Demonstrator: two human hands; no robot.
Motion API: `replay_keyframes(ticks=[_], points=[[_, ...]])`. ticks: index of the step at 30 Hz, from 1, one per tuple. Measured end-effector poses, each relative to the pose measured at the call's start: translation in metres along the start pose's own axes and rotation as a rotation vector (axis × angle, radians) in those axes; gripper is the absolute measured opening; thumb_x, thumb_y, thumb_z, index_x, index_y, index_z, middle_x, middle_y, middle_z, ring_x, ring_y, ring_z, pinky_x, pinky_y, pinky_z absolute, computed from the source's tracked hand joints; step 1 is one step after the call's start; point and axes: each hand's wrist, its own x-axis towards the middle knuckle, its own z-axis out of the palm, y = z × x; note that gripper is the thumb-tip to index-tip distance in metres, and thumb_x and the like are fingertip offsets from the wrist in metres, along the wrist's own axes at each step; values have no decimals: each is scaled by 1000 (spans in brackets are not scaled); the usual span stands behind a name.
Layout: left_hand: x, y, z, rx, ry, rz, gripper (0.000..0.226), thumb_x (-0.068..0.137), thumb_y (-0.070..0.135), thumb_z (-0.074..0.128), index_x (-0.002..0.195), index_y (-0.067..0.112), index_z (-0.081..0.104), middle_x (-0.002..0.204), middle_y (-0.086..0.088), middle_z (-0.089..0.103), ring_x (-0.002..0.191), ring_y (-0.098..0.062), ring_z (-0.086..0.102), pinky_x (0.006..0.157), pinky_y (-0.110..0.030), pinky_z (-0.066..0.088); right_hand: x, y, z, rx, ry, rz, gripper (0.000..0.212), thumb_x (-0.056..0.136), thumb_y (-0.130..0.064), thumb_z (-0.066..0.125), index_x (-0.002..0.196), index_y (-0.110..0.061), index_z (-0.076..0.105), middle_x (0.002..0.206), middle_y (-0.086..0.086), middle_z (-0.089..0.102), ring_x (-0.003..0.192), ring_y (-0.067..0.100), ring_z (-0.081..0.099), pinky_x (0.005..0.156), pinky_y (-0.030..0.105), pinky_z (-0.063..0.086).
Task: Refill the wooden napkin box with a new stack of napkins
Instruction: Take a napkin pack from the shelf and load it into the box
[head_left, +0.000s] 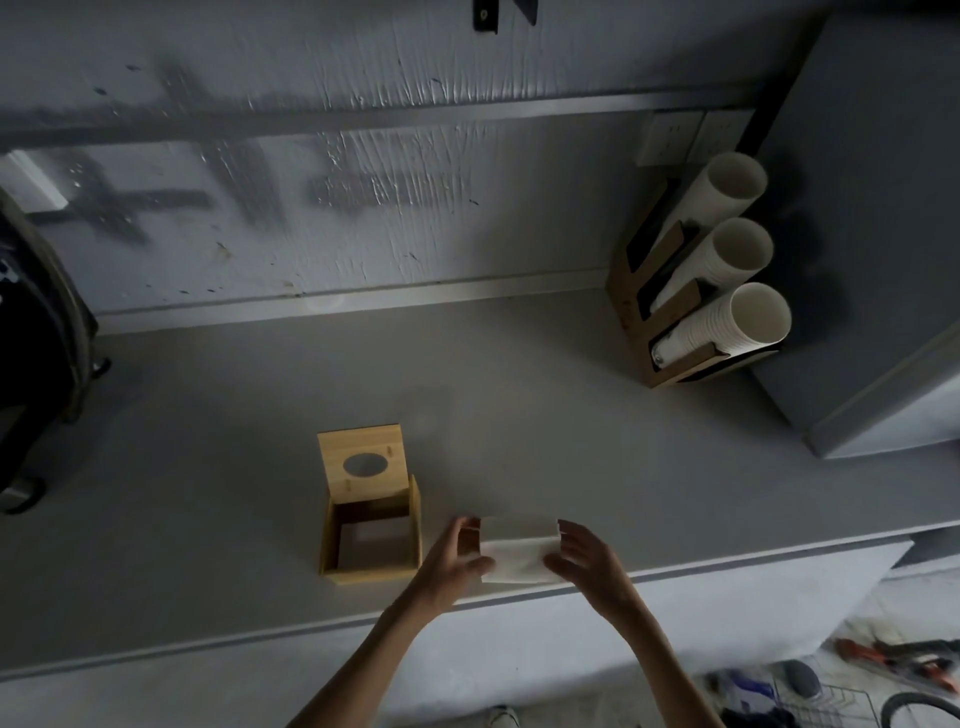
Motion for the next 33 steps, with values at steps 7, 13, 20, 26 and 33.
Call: replay_keyframes(ticks=[7,13,20,26,33], points=[[-18,16,-6,-378,-91,-202,47,74,26,78,112,4,61,107,-19,69,99,-32,67,92,-44,55,-22,-22,-14,158,-144,118,48,73,-46,72,109,-14,70,93,6,68,91,17,63,93,41,52],[-35,29,-10,-368,-78,-218,47,73,26,78,109,1,63,92,-13,68,84,-23,66,79,-37,58,-38,-29,-4,193,-114,157,56,64,-47,77,106,-10,71,96,17,70,95,26,67,87,36,56],[-45,40,-14,-174,52,-138,20,82,21,71,94,4,68,75,-13,62,69,-22,60,68,-37,53,-46,-42,15,175,-35,145,43,71,-34,76,103,-6,71,96,16,70,93,23,68,81,33,58],[-58,44,-63,-77,293,-25,16,77,34,72,69,22,68,55,2,59,56,-15,55,60,-36,45,-29,-74,82,78,76,63,10,87,-12,66,85,-20,70,88,11,68,87,25,64,80,44,56],[-60,24,-164,48,414,-75,29,72,41,65,55,18,65,39,7,52,48,-16,57,55,-34,49,11,-92,191,-169,75,14,12,87,-22,62,87,-26,73,76,1,70,72,19,66,68,41,57]])
